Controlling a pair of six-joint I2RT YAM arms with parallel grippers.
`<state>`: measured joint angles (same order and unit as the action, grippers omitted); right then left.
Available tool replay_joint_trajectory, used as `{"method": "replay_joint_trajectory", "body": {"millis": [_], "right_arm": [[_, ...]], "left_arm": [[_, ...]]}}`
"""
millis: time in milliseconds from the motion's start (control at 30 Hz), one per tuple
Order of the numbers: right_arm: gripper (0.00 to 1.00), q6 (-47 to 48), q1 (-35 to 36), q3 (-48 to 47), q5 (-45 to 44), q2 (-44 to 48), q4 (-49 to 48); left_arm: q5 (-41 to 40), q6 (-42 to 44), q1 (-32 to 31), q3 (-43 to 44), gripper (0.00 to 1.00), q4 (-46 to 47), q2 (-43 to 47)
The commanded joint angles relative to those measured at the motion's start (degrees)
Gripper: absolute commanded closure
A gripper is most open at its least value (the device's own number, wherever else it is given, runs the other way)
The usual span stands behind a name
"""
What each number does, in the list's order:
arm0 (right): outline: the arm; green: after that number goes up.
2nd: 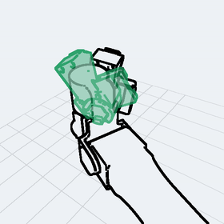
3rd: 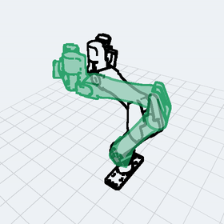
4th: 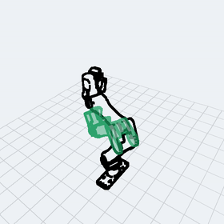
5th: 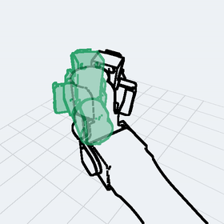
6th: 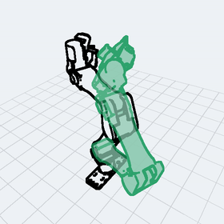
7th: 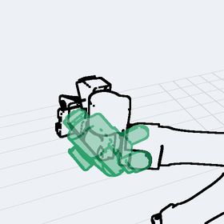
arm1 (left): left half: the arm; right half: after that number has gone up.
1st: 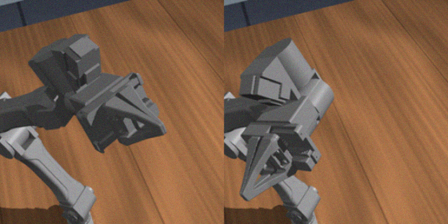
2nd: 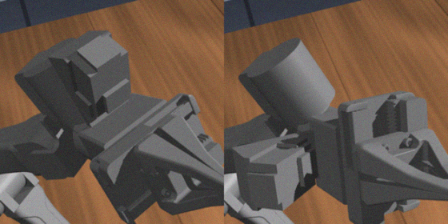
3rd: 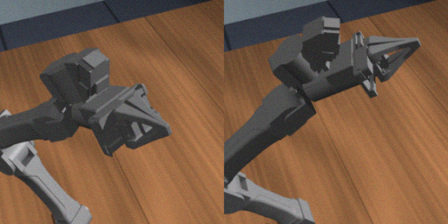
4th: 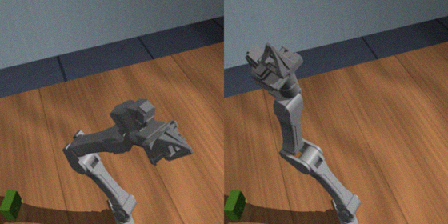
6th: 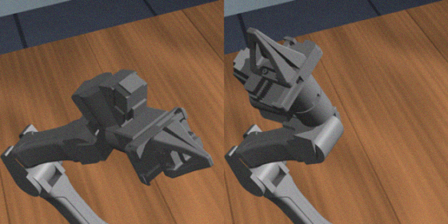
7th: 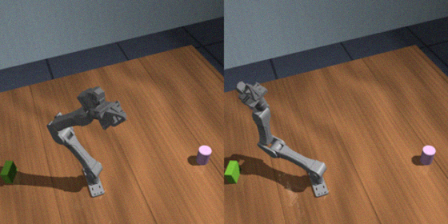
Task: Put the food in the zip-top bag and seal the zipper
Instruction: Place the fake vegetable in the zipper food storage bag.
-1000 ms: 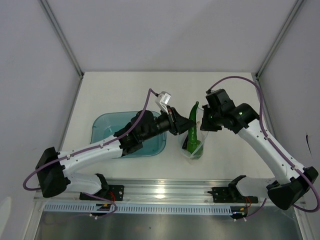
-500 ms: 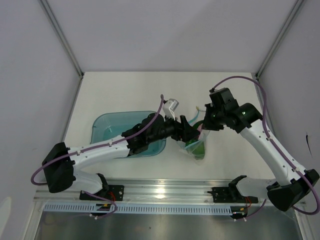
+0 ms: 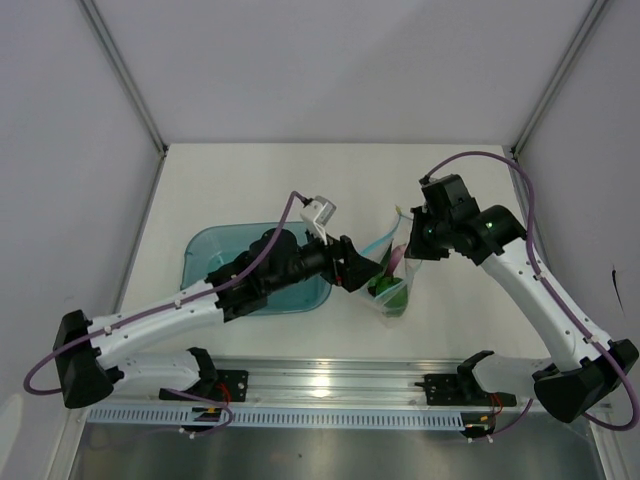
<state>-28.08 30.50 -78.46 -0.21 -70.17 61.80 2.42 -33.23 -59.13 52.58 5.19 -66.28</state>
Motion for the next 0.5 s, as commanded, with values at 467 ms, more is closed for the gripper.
{"method": "replay_joint_trajectory", "body": {"millis": [467], "right_arm": [[1.0, 3.3, -0.3, 0.6, 3.3, 2.1, -1.7]], "left_arm": [[3.4, 4.1, 0.3, 9.3, 0.02, -14.2, -7.9]]}}
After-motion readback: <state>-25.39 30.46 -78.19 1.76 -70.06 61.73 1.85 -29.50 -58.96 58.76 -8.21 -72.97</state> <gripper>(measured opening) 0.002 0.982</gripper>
